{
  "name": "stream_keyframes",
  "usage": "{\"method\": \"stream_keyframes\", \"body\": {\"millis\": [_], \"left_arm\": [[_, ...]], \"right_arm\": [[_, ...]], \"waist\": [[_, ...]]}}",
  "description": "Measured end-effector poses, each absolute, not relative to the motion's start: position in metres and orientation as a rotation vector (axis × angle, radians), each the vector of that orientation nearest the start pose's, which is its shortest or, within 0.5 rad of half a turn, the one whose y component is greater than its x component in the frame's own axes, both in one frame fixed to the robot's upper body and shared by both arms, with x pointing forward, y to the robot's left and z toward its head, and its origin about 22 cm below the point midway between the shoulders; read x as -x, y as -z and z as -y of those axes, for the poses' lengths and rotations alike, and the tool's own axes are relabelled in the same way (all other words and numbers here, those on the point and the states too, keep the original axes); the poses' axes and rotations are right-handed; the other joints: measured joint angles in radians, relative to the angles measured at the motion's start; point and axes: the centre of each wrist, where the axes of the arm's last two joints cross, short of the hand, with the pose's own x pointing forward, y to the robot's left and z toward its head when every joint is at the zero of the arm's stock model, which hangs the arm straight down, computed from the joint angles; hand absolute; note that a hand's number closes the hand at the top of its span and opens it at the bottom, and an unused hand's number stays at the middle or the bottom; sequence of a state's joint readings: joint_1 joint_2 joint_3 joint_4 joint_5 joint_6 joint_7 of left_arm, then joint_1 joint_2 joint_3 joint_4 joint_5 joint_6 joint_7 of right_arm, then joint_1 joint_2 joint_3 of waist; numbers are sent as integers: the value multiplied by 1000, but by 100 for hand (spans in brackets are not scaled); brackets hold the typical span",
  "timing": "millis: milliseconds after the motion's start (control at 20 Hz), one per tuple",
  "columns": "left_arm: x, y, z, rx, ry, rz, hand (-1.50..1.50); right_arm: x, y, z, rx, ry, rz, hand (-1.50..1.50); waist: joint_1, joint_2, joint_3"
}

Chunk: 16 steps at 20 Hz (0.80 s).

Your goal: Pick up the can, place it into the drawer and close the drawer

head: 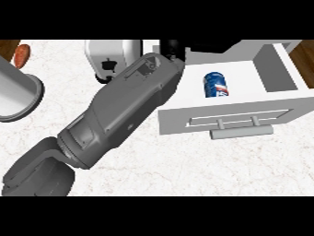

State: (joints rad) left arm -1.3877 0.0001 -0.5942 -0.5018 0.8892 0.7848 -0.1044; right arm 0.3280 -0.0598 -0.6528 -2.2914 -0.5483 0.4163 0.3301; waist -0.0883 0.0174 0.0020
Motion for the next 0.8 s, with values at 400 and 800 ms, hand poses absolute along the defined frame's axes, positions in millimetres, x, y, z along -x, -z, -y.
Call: {"method": "stream_keyframes", "body": {"millis": [400, 800], "left_arm": [[-418, -170, 16, -50, -72, 1644, -150], [-416, -170, 17, -15, -109, 1672, -150]], "right_arm": [[-93, -135, 355, 108, 100, 1812, -150], [-99, -156, 358, 228, -93, 1932, -150]], "waist": [[-1, 2, 0], [-1, 4, -1]]}}
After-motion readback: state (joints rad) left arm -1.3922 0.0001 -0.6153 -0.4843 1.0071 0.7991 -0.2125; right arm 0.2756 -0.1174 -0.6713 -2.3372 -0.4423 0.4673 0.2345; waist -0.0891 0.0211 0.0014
